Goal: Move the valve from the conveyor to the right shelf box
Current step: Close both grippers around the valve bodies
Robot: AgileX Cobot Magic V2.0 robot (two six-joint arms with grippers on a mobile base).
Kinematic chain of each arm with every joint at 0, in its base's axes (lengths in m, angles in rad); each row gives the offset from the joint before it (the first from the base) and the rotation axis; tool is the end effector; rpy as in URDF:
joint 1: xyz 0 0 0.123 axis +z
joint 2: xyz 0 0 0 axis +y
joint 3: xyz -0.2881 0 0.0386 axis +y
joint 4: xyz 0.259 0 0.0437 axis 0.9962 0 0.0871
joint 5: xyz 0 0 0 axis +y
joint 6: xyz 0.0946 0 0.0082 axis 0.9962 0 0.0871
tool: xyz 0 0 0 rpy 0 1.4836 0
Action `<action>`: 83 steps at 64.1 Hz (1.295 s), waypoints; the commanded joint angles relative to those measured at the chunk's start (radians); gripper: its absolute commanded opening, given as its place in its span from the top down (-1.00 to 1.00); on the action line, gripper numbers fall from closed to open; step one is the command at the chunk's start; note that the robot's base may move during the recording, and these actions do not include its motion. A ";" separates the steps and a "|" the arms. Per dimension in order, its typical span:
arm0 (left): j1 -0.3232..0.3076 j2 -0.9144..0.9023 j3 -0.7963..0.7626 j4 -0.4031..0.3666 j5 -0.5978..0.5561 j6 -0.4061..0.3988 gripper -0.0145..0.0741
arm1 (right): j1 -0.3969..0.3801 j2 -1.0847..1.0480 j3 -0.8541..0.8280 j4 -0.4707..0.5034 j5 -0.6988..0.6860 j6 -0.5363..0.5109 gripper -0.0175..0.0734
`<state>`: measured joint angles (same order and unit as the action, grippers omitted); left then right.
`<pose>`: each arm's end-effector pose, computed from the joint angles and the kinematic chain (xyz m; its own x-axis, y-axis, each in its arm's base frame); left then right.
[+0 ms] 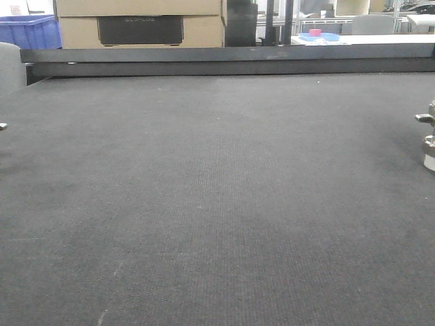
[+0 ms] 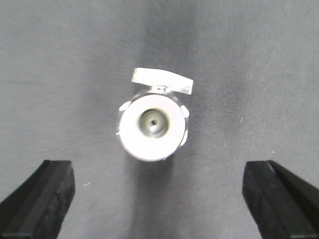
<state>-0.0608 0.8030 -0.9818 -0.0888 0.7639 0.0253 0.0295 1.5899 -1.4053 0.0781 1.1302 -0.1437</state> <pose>0.1574 -0.0154 0.4010 -0.4791 -0.0097 -0.8777 0.0959 0.9934 -0.0634 0.3383 0.0167 0.3165 -0.9293 -0.1373 -0.3429 -0.1565 0.9873 0.0288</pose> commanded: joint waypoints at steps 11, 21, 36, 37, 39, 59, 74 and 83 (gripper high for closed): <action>-0.008 -0.001 -0.010 -0.008 -0.009 -0.008 -0.68 | 0.003 0.110 -0.011 -0.022 -0.079 -0.007 -0.64; -0.008 -0.001 -0.010 -0.008 -0.007 -0.008 -0.68 | 0.004 0.165 -0.011 -0.022 -0.097 -0.007 -0.64; -0.008 -0.001 -0.010 -0.008 0.000 -0.008 -0.68 | 0.017 0.211 -0.011 -0.014 -0.098 -0.007 -0.64; -0.008 -0.001 -0.010 -0.008 0.000 -0.008 -0.68 | 0.019 0.214 -0.011 -0.014 -0.098 -0.007 -0.64; -0.008 -0.001 -0.010 -0.008 0.000 -0.008 -0.68 | 0.024 0.216 -0.011 -0.014 -0.098 -0.007 -0.64; -0.008 -0.001 -0.010 -0.008 0.015 -0.008 -0.68 | 0.032 0.223 -0.011 -0.031 -0.113 -0.007 -0.05; -0.008 0.013 -0.021 -0.008 0.076 -0.008 -0.68 | 0.032 0.201 -0.011 -0.073 -0.106 -0.005 0.96; -0.001 0.082 -0.100 0.003 0.178 -0.008 -0.68 | 0.032 0.109 -0.009 -0.053 -0.106 0.004 0.95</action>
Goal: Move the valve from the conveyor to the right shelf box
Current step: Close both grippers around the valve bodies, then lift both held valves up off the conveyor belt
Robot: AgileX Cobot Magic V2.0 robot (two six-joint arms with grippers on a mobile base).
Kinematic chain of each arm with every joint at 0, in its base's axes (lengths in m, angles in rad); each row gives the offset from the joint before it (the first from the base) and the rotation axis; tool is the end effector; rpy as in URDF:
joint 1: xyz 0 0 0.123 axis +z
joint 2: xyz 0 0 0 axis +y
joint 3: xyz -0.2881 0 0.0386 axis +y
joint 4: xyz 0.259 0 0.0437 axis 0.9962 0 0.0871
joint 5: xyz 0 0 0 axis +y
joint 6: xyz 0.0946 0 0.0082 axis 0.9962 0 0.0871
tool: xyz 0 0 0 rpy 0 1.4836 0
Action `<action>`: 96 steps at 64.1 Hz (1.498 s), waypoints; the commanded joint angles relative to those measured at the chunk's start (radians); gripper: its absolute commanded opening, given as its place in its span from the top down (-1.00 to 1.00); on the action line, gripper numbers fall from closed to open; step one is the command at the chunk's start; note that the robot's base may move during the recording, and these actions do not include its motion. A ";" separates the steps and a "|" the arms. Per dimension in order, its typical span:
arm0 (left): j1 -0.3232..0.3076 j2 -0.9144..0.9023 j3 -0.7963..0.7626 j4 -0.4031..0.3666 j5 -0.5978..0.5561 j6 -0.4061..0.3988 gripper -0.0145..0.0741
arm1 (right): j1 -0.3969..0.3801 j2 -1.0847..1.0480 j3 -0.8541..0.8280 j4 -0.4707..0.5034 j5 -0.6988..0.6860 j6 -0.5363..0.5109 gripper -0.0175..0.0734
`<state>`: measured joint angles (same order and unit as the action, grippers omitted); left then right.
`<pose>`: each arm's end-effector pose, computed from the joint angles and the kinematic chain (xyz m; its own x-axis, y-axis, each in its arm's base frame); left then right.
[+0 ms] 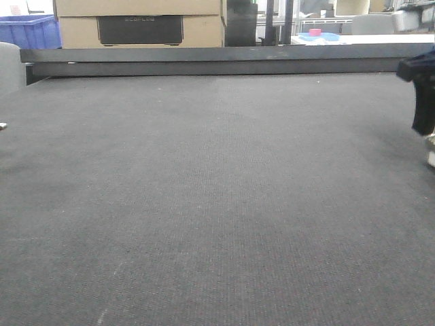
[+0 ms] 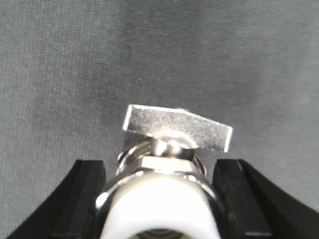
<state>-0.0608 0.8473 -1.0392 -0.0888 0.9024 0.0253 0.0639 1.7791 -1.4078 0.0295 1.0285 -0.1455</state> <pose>0.1604 -0.0164 0.4016 -0.5843 0.0058 -0.8115 0.0997 0.9929 -0.0647 0.3778 0.0266 0.2518 -0.9475 -0.1908 -0.2565 -0.1950 0.9808 -0.0090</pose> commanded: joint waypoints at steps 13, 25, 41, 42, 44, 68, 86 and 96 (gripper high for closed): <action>0.001 0.216 -0.221 0.058 0.202 -0.008 -0.68 | -0.003 -0.257 0.076 0.092 -0.026 0.006 0.95; 0.087 0.407 -0.359 0.075 0.313 0.063 -0.68 | -0.003 -0.397 0.207 0.109 -0.050 0.006 0.95; 0.195 0.639 -0.446 0.066 0.303 0.178 -0.68 | -0.003 -0.472 0.283 0.109 -0.057 0.006 0.95; 0.195 0.652 -0.451 0.064 0.300 0.181 -0.68 | -0.003 -0.472 0.283 0.109 -0.057 0.006 0.95; 0.195 0.685 -0.461 0.064 0.297 0.183 -0.68 | -0.003 -0.472 0.283 0.109 -0.053 0.006 0.95; 0.193 0.935 -0.521 -0.013 0.243 0.203 -0.68 | -0.003 -0.472 0.283 0.112 -0.053 0.006 0.95; 0.193 1.020 -0.521 -0.014 0.264 0.204 -0.68 | -0.003 -0.472 0.283 0.112 -0.065 0.006 0.95; 0.193 1.040 -0.521 -0.014 0.266 0.204 -0.68 | -0.003 -0.472 0.283 0.112 -0.065 0.006 0.95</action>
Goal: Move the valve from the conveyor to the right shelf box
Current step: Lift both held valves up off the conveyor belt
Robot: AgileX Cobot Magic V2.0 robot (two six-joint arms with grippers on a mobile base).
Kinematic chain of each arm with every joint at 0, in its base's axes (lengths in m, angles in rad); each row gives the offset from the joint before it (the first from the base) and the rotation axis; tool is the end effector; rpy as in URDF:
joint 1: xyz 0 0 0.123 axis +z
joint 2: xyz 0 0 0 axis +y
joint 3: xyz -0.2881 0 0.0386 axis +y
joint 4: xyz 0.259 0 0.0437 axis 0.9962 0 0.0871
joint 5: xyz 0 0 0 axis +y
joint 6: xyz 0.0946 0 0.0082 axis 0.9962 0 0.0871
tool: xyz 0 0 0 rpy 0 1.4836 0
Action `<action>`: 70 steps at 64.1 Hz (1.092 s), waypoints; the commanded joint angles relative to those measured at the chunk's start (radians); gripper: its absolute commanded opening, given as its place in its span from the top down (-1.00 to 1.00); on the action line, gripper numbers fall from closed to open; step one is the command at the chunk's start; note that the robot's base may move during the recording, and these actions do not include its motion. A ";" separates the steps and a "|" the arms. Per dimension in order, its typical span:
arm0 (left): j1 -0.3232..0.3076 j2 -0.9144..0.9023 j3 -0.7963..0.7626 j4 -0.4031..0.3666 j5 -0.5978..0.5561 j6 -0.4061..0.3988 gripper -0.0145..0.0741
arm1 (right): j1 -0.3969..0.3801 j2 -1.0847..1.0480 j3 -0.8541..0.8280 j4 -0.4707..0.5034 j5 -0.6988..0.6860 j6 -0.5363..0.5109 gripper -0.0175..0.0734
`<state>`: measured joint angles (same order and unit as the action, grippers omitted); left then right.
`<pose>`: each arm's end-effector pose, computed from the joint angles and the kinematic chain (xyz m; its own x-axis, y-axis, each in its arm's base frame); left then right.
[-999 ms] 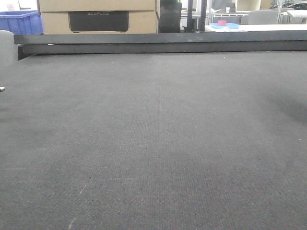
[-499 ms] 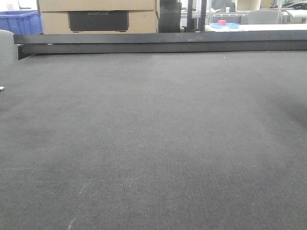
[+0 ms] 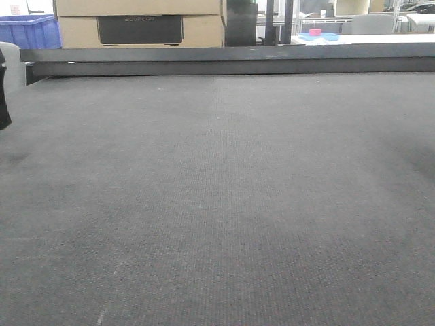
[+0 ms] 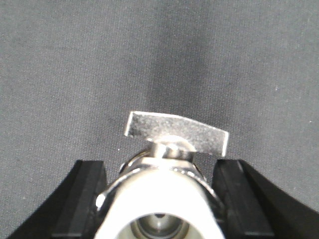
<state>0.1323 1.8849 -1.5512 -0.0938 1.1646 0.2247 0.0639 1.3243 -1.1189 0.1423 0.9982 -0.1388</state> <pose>0.3975 0.0446 0.2481 -0.9832 0.0566 -0.1736 0.0668 0.9963 -0.0535 0.2700 0.0286 0.3172 -0.8859 -0.1177 -0.4488 -0.1707 0.9821 0.0795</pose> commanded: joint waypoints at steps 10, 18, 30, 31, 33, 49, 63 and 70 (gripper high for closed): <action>0.000 0.004 -0.009 -0.007 -0.008 0.005 -0.68 | -0.003 -0.018 -0.006 -0.001 -0.035 0.000 0.95; 0.000 0.011 -0.009 -0.007 -0.003 0.005 -0.63 | -0.003 -0.018 -0.006 -0.001 -0.042 0.000 0.95; 0.000 0.022 -0.009 -0.007 0.003 0.005 0.06 | -0.003 -0.018 -0.006 -0.001 -0.048 0.000 0.95; 0.000 0.022 -0.009 -0.007 0.003 0.005 0.14 | -0.003 -0.018 -0.006 -0.001 -0.050 0.000 0.95; 0.000 0.022 -0.009 -0.007 0.001 0.005 0.30 | -0.003 -0.018 -0.006 -0.001 -0.050 0.000 0.95; 0.000 -0.013 -0.009 -0.009 0.047 -0.001 0.92 | -0.003 -0.020 -0.008 -0.001 -0.064 0.000 0.95; 0.000 -0.187 -0.009 -0.011 0.028 -0.025 0.92 | -0.003 -0.072 -0.012 -0.001 -0.097 0.000 0.95; 0.000 -0.288 -0.009 -0.011 0.012 -0.043 0.92 | -0.003 -0.095 -0.048 -0.001 -0.102 0.000 0.95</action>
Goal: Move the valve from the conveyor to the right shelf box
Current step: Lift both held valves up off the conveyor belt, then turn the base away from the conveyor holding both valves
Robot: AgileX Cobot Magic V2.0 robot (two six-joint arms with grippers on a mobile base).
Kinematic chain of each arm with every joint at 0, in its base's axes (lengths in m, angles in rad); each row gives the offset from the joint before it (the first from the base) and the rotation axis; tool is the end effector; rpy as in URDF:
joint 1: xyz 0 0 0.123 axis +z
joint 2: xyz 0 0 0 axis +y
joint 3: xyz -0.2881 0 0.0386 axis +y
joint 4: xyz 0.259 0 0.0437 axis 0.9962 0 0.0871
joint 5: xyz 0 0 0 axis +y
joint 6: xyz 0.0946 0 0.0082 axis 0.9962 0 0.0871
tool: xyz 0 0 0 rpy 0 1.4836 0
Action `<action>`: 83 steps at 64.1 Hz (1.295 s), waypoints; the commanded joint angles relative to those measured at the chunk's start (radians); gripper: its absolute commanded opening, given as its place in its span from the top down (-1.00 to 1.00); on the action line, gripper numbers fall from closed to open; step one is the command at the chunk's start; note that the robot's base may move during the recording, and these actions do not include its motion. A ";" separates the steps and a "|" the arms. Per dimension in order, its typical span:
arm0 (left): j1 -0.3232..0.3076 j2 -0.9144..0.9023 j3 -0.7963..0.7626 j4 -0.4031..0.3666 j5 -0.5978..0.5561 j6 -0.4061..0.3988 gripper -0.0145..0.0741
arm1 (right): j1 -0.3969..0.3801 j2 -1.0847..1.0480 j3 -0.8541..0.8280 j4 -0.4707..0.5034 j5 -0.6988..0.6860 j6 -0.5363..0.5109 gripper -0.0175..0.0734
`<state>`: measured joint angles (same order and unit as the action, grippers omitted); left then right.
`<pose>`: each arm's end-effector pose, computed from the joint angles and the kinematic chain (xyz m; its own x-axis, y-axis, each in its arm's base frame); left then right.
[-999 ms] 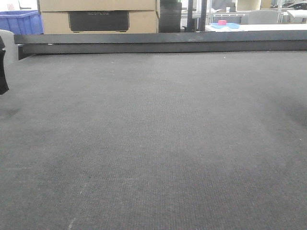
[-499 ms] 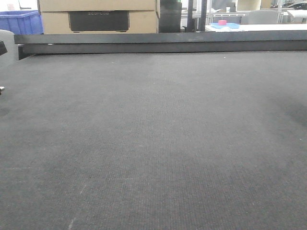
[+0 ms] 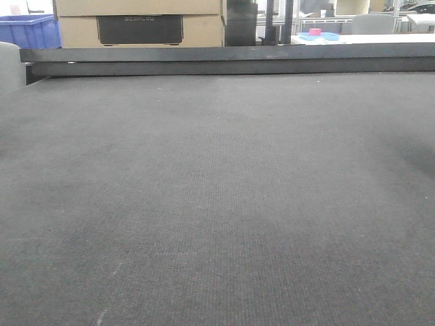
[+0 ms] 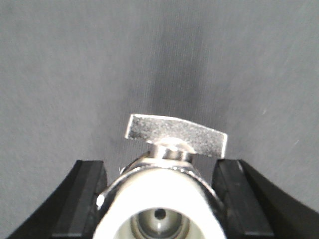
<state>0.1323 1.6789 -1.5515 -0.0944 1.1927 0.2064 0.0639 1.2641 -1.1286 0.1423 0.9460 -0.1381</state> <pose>0.3613 0.0397 0.3265 -0.9385 0.0466 -0.3422 0.0585 0.9980 -0.0246 0.2628 0.0278 0.3388 -0.8259 -0.1071 -0.5535 -0.1717 0.9829 0.0661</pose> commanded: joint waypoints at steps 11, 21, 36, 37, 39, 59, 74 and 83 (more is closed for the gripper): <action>-0.040 -0.239 -0.009 0.022 -0.066 -0.034 0.92 | -0.003 -0.063 -0.135 -0.001 -0.041 -0.001 0.95; -0.092 -0.364 -0.009 0.059 -0.120 -0.071 0.92 | -0.003 -0.095 -0.218 -0.001 -0.039 -0.001 0.95; -0.096 -0.527 -0.009 0.059 -0.157 -0.138 0.92 | -0.003 -0.181 -0.233 -0.001 -0.064 -0.001 0.95; -0.096 -0.539 -0.009 0.059 -0.156 -0.138 0.92 | -0.003 -0.186 -0.233 -0.001 -0.064 -0.001 0.95; -0.096 -0.554 -0.009 0.059 -0.156 -0.138 0.92 | -0.003 -0.199 -0.233 -0.001 -0.064 -0.001 0.95; -0.096 -0.653 -0.009 0.059 -0.159 -0.138 0.92 | -0.003 -0.305 -0.233 0.001 -0.096 -0.001 0.95; -0.096 -0.656 -0.009 0.059 -0.161 -0.138 0.92 | -0.003 -0.311 -0.233 0.003 -0.110 -0.001 0.95; -0.096 -0.656 -0.009 0.059 -0.161 -0.138 0.92 | -0.003 -0.311 -0.233 0.003 -0.113 -0.001 0.95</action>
<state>0.0395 1.0318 -1.5515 -0.0298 1.0842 0.0757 0.0639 0.9646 -1.3466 0.1485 0.9062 -0.1381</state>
